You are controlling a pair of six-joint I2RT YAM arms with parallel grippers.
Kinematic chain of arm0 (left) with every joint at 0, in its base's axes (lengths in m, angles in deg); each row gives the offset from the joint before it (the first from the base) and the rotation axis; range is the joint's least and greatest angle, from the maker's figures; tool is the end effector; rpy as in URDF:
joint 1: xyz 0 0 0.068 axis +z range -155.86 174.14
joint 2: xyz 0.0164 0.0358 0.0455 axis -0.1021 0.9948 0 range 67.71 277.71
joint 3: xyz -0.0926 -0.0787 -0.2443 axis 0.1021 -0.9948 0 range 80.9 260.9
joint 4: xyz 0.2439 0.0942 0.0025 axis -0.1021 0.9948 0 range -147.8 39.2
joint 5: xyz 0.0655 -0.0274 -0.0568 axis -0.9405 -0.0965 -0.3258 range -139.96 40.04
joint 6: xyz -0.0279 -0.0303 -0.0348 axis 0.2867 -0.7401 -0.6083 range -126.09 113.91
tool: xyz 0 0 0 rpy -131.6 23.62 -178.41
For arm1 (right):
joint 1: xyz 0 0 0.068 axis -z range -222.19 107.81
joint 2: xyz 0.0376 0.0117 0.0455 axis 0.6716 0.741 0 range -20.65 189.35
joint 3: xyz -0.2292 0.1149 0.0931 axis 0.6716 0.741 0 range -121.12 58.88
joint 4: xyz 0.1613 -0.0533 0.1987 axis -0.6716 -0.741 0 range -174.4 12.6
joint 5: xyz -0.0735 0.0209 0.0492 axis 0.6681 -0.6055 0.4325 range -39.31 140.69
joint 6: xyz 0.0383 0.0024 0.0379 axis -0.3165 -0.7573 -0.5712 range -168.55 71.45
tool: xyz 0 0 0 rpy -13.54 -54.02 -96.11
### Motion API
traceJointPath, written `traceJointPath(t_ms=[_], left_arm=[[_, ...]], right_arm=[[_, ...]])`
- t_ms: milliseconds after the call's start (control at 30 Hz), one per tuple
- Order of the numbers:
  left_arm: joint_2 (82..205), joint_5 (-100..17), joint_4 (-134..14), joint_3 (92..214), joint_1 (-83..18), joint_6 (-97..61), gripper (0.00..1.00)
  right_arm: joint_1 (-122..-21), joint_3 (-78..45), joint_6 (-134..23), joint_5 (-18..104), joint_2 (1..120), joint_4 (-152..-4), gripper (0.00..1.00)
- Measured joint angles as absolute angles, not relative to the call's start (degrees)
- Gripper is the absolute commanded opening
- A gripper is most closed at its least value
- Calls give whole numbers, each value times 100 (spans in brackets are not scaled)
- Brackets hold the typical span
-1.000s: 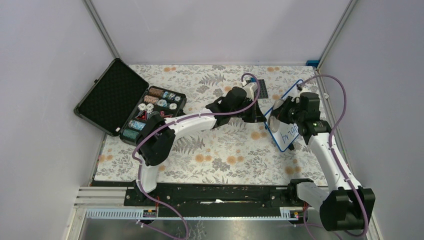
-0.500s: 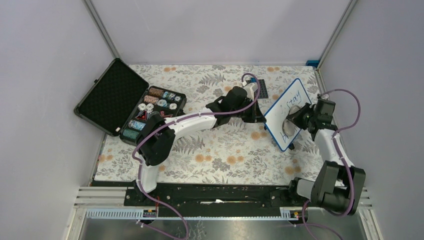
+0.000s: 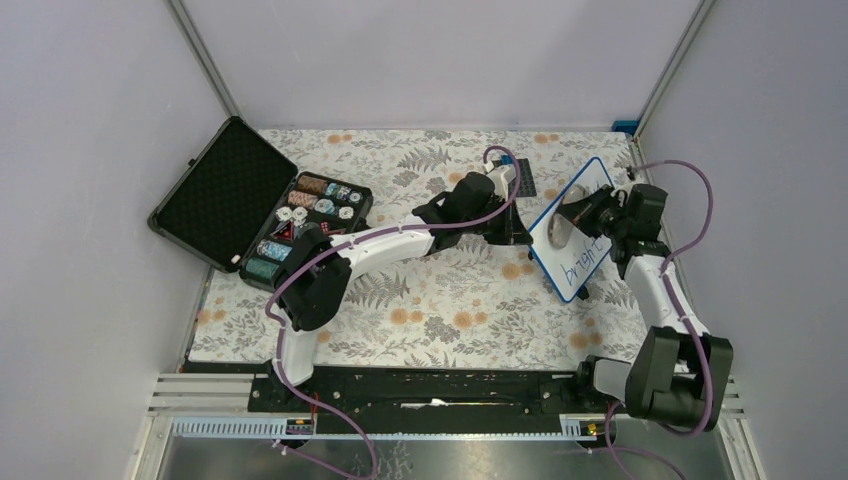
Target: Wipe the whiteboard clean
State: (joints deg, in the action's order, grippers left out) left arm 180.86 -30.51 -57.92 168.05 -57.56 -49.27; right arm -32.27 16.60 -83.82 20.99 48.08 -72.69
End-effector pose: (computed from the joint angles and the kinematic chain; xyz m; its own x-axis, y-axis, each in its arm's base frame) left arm 0.2801 -0.3739 0.2558 -0.8307 0.0106 -0.5566 0.4898 0.4891 -0.7217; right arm 0.2668 -0.0287 0.2652 -0.4732 0.5919 -0.6524 -0.0373 0.7265 0.6862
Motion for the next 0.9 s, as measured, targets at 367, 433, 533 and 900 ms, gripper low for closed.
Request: traceJointPath(t_ms=[367,433,533,900], left_arm=[[18094,-3019,-5797,16812,-5752,-4931,0],[18099,-2995,-5819,16812,-5748,-4949,0],[18112,-2942,-5840,16814,-5739,-4968,0],[18201,-2743,-5893,16823,-5750,-5121,0]], right_arm=[[-2290,2160,-8528,2248,5136,-7236,0],[-2327,2156,-8487,2263,5118,-7240,0],[-2631,2040,-8308,2506,5040,-7404,0],[-4062,1155,-8135,3122,4915,-7562,0]])
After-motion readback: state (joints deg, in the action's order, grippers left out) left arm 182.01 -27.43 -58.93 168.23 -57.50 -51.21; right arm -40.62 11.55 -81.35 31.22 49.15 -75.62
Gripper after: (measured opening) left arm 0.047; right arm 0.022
